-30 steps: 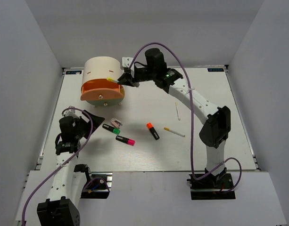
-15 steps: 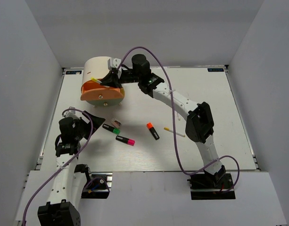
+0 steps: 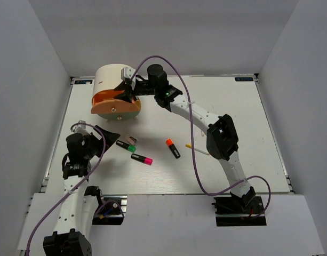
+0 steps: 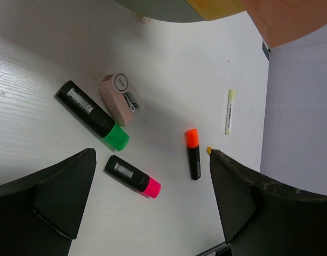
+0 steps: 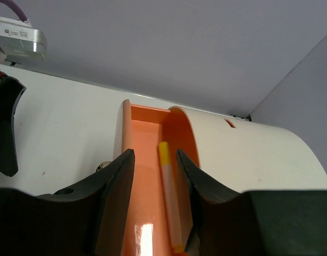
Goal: Sort the stationery into containers
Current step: Place the pen in the drawer.
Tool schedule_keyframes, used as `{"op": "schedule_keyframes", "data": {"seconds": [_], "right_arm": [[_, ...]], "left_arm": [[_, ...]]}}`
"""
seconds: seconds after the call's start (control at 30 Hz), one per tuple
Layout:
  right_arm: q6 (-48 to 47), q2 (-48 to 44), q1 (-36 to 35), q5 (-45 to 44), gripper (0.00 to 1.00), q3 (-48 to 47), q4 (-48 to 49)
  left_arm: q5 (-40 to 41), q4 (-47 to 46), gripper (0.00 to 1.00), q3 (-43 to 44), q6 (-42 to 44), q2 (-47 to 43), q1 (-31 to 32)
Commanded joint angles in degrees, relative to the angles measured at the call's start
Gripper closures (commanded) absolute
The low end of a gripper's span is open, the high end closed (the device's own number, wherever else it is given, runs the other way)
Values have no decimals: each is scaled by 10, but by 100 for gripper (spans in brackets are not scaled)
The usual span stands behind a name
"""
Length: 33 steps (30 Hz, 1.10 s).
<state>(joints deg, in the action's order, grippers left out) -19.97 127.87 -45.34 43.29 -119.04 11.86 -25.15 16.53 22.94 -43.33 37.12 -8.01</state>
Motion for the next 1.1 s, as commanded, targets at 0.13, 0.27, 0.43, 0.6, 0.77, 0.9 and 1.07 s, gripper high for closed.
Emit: {"op": "schedule_keyframes", "data": {"seconds": [0.13, 0.27, 0.43, 0.6, 0.77, 0.9, 1.07], "right_arm": [[-19, -95, 7, -16, 56, 26, 26], [-22, -159, 24, -68, 61, 79, -28], [-18, -238, 66, -166, 85, 166, -188], [-7, -305, 128, -199, 92, 261, -293], [-11, -357, 201, -195, 59, 383, -342], [15, -370, 252, -191, 46, 399, -373], [54, -356, 342, -175, 66, 399, -427]], "left_arm": [[-83, -54, 3, 26, 29, 9, 3], [-133, -54, 8, 92, 72, 54, 8], [-200, -76, 19, 169, 110, 114, 32], [-228, -77, 32, 255, 143, 203, 92], [-193, -28, 34, 402, 204, 353, 193], [-139, 57, 30, 548, 275, 484, 326], [-57, 145, 20, 656, 377, 591, 432]]}}
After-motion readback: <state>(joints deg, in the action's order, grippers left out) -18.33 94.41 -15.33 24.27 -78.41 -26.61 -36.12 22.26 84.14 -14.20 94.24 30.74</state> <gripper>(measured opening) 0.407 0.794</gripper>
